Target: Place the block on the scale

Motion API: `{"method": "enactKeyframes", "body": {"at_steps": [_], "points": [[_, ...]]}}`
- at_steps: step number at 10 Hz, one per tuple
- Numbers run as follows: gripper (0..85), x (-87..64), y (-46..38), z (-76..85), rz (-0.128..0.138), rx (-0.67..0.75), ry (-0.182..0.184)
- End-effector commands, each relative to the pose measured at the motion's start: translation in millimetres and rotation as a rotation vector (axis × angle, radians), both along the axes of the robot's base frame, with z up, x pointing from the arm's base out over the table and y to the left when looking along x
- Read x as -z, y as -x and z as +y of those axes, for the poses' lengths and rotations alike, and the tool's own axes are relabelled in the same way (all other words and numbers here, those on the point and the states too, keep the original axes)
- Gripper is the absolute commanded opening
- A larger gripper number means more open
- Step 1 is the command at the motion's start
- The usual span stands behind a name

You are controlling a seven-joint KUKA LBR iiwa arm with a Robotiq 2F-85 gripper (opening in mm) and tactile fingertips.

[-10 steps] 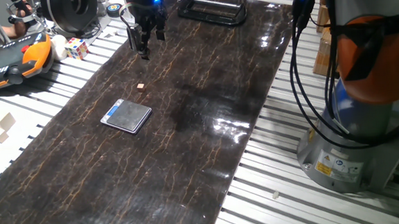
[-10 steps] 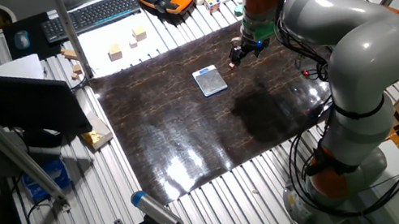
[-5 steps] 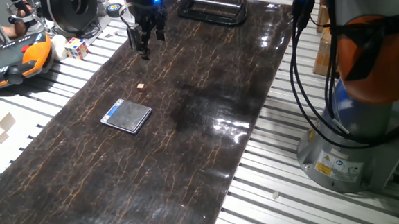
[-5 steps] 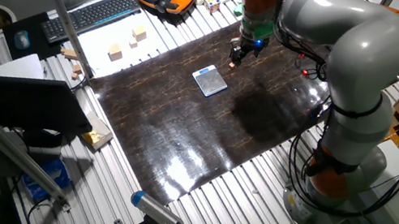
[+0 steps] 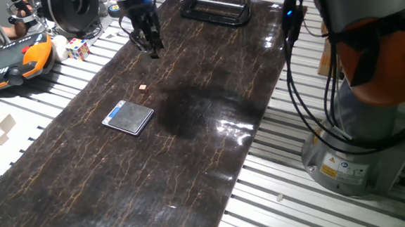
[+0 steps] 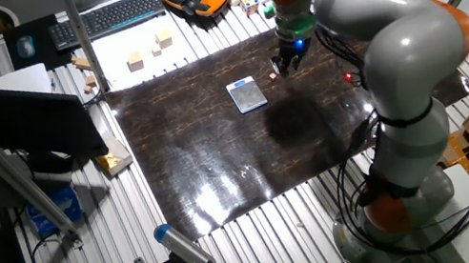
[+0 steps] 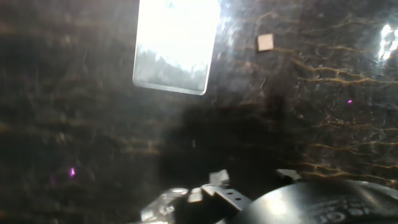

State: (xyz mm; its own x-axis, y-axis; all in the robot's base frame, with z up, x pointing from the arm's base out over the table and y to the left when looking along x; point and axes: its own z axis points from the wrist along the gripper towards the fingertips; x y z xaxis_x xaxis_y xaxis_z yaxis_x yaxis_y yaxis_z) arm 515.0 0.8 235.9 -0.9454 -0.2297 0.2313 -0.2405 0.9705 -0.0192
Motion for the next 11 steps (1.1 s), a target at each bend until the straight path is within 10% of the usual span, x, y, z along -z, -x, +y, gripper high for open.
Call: {"method": "enactKeyframes", "body": {"at_steps": [1, 11], "points": [[2.3, 0.1, 0.2, -0.1, 0.052, -0.134, 0.017], [2.3, 0.2, 0.5, -0.2, 0.045, -0.127, 0.016]]}}
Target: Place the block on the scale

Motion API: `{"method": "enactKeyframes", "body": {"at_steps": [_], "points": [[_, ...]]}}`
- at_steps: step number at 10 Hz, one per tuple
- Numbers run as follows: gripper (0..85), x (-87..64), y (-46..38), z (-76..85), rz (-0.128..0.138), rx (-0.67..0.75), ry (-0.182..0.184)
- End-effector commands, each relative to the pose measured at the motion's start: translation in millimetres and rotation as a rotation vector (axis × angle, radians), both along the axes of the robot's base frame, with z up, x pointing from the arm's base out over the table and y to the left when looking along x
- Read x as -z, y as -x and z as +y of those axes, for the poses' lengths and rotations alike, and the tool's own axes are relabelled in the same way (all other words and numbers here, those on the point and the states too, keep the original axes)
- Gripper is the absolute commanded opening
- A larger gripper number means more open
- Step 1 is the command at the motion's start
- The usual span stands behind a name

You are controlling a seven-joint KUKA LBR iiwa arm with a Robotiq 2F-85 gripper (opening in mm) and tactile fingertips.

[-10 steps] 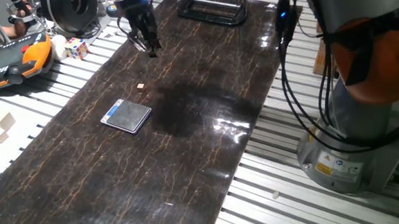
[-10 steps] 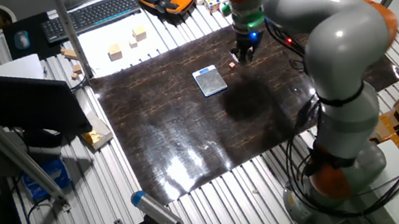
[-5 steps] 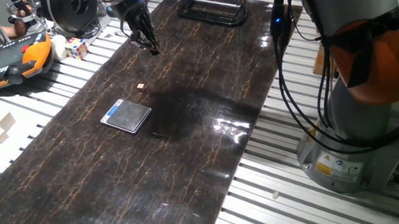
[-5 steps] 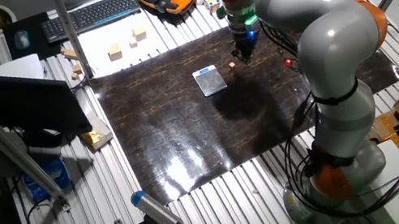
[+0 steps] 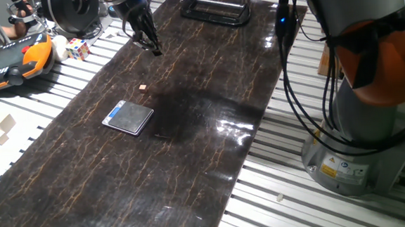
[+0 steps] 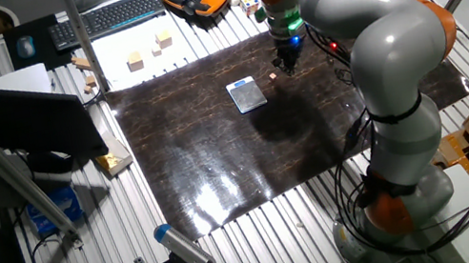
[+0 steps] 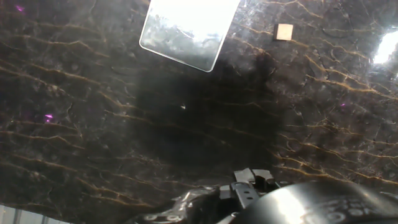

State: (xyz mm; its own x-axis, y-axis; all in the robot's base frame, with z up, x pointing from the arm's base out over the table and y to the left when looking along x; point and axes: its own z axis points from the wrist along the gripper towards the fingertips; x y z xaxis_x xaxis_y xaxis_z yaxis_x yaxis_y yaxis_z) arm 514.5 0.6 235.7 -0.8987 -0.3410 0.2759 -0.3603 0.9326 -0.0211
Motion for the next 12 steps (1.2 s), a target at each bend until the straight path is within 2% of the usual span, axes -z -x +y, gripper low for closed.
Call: {"method": "enactKeyframes", "body": {"at_steps": [1, 4, 5, 6, 7, 9, 10, 11, 12], "points": [[2.3, 0.0, 0.0, -0.1, -0.006, 0.018, 0.002], [2.3, 0.0, 0.0, -0.1, -0.019, 0.052, 0.007], [2.0, 0.0, 0.0, -0.1, -0.041, 0.080, 0.012], [2.0, 0.0, 0.0, -0.1, -0.088, 0.076, -0.032], [2.0, 0.0, 0.0, -0.1, -0.114, 0.113, -0.115], [2.0, 0.0, 0.0, -0.1, -0.115, 0.157, -0.082], [2.0, 0.0, 0.0, -0.1, -0.113, 0.178, -0.078], [2.0, 0.0, 0.0, -0.1, -0.122, 0.190, -0.073], [2.0, 0.0, 0.0, -0.1, -0.136, 0.204, -0.046]]}}
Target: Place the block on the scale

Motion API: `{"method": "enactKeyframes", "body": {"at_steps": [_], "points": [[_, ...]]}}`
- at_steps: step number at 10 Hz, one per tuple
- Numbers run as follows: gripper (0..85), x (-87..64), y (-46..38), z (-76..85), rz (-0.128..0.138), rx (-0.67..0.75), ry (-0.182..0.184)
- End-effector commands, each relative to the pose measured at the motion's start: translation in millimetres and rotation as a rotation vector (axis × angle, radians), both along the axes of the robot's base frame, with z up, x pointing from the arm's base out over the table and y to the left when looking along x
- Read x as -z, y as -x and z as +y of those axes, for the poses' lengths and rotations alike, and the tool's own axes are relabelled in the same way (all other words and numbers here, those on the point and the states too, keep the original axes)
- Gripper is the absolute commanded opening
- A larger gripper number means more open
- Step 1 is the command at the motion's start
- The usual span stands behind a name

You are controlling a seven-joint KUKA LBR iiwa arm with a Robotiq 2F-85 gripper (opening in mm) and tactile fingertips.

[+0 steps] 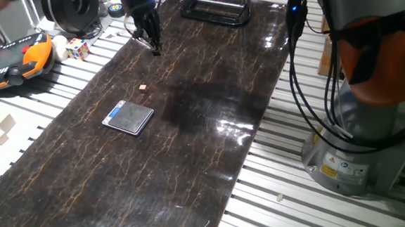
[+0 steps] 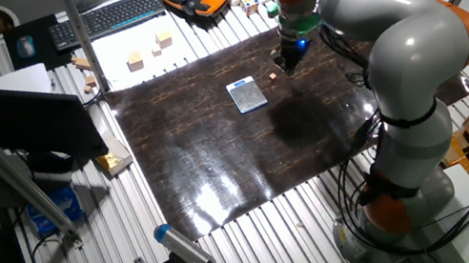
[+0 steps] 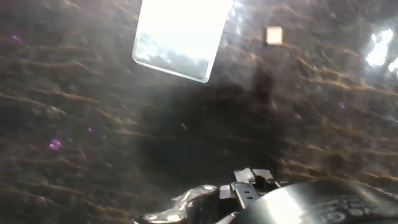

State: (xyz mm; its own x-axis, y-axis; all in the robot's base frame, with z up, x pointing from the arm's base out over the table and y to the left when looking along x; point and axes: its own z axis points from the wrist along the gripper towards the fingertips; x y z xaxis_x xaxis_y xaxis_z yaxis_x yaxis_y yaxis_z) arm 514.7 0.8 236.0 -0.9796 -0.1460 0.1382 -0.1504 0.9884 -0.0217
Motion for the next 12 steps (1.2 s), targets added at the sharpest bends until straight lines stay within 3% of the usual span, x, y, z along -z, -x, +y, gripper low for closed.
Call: {"method": "enactKeyframes", "body": {"at_steps": [1, 2, 3, 4, 5, 6, 8, 12], "points": [[2.0, 0.3, 0.1, -0.3, -0.009, 0.016, 0.015], [2.0, 0.3, 0.1, -0.3, -0.028, 0.021, 0.034], [10.3, 0.3, 0.1, -0.3, -0.026, 0.029, 0.041], [18.0, 5.9, -8.1, 0.6, -0.020, 0.037, 0.036], [30.0, 18.8, -22.9, 1.1, -0.020, 0.042, 0.038], [36.3, 31.6, -34.4, 2.8, -0.024, 0.049, 0.033], [43.0, 60.2, -58.2, 4.7, -0.048, 0.045, 0.040], [47.3, 104.0, -89.6, 1.7, -0.087, 0.026, 0.022]]}}
